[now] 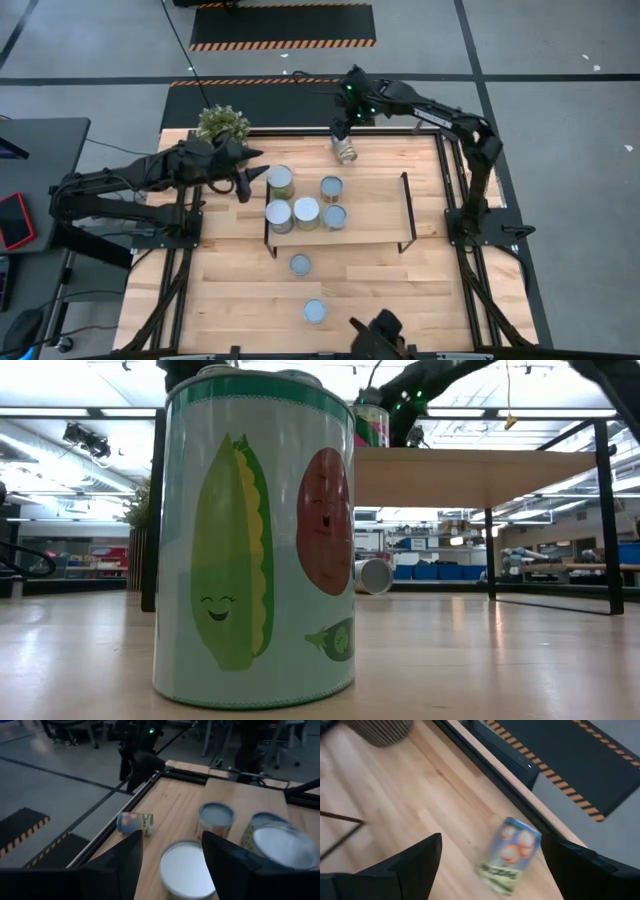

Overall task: Pick and place cans onto a shelf
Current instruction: Put the canned peaches on the shelf

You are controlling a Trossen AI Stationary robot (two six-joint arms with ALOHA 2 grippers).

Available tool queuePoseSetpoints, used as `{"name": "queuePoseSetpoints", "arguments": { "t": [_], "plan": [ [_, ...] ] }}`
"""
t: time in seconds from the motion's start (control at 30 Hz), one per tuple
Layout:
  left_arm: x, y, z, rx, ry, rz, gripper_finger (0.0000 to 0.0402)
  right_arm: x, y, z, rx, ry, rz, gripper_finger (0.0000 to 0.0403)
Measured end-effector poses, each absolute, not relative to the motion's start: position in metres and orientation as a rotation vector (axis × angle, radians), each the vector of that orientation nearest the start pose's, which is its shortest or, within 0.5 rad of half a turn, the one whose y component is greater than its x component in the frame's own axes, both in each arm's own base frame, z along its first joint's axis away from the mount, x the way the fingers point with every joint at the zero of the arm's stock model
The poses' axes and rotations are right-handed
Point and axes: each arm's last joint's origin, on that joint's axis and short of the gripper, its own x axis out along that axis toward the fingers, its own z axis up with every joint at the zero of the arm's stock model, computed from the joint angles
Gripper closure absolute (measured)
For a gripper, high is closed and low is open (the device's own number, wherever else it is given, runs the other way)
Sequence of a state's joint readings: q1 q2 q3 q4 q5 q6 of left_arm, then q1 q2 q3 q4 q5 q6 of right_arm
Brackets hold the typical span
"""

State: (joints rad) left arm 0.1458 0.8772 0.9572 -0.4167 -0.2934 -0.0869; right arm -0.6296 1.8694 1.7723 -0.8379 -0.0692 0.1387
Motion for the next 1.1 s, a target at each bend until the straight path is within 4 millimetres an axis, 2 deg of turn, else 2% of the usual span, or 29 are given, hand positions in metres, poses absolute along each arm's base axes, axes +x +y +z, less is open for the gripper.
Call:
{"name": "queuePoseSetpoints", "arguments": {
  "t": [0.17, 0.3, 0.53, 0.7, 0.87, 1.1],
  "plan": [
    [0.173, 0.040, 0.345, -0.099, 0.329, 0.489, 0.0194, 0.335, -0.254, 0.281, 0.482, 0.951, -0.592, 0.0054],
    [0.172, 0.045, 0.344, -0.115, 0.326, 0.516, 0.0194, 0.344, -0.258, 0.252, 0.498, 1.045, -0.571, 0.0040],
    [0.170, 0.051, 0.344, -0.127, 0.324, 0.556, 0.0194, 0.358, -0.265, 0.214, 0.529, 1.093, -0.575, 0.0006],
    [0.170, 0.051, 0.344, -0.133, 0.323, 0.557, 0.0194, 0.364, -0.264, 0.200, 0.564, 1.106, -0.585, 0.0007],
    [0.170, 0.051, 0.344, -0.148, 0.319, 0.559, 0.0194, 0.370, -0.261, 0.195, 0.541, 1.110, -0.589, 0.0005],
    [0.170, 0.051, 0.343, -0.158, 0.317, 0.561, 0.0194, 0.366, -0.259, 0.184, 0.528, 1.172, -0.553, 0.0016]
  ]
}}
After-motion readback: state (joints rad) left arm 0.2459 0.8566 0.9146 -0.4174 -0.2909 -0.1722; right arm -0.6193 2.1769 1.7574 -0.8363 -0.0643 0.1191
